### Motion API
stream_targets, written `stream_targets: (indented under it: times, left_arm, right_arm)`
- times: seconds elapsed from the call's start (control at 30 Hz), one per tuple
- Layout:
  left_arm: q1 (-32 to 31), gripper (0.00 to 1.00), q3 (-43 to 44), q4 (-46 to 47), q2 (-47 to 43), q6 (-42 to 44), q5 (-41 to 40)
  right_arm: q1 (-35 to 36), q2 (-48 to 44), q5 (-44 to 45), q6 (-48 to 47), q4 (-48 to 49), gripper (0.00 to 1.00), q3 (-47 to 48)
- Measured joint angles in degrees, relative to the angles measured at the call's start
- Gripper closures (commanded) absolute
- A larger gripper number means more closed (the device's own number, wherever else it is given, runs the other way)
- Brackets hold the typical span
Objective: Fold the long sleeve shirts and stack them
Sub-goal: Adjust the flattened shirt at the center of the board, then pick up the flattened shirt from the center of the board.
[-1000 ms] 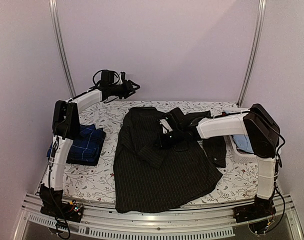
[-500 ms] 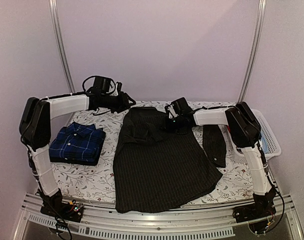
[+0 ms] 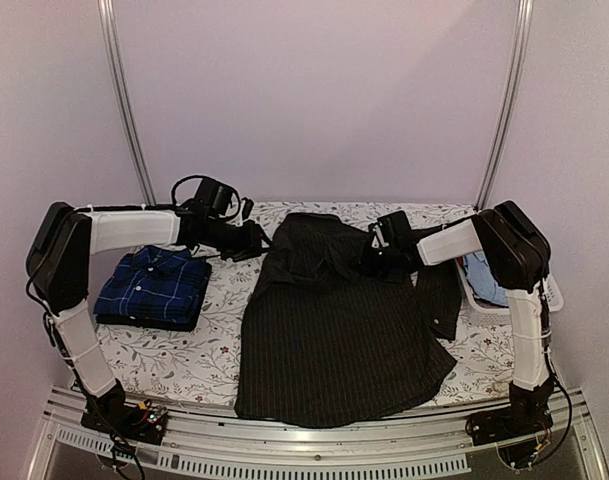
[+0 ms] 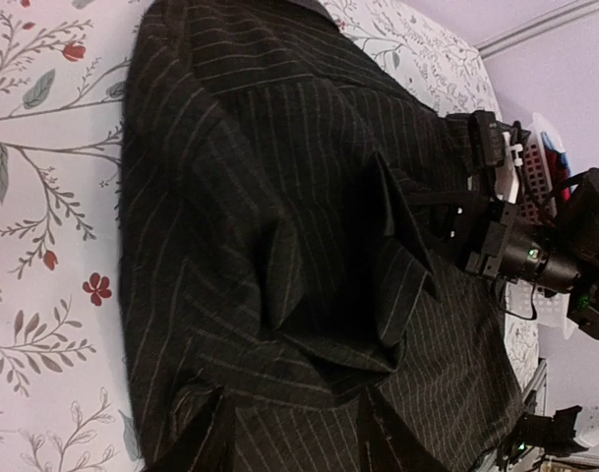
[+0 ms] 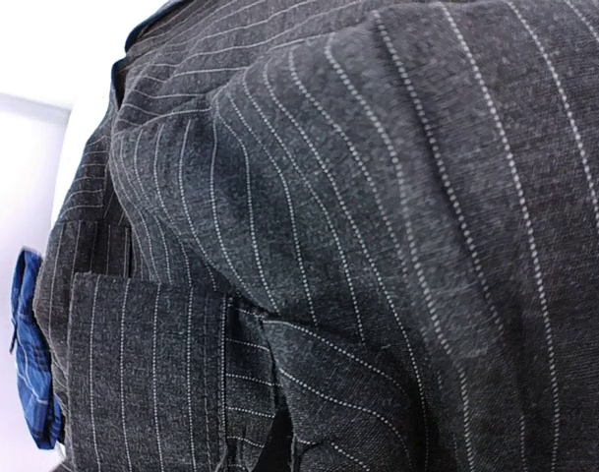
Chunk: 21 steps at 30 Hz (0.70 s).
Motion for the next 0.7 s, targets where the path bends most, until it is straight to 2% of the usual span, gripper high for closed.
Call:
stream_targets:
  times: [0.13, 0.3, 0.53, 0.7]
  left_arm:
    - [-0.61, 0.58, 0.90, -1.03, 0.52, 1.36, 0.11]
    - [-1.88, 0.58, 2.01, -1.11, 1.68, 2.32, 0.26]
    - [-4.04, 0.58, 1.27, -0.59, 1.90, 2.56, -0.22]
    - [-4.83, 0.58, -4.00, 1.75, 1.51, 1.81, -0.42]
  right_arm:
    - [-4.22, -6.62, 1.73, 3.76, 5.25, 1.00, -11.30]
    - [-5.51, -7.67, 1.90, 5.68, 6.60, 1.00, -12.96]
    - [-3.28, -4.00, -0.42, 3.37, 2.32, 1.00, -3.67]
    - [-0.28, -3.91, -1.81, -1.95, -4.39, 1.00, 10.05]
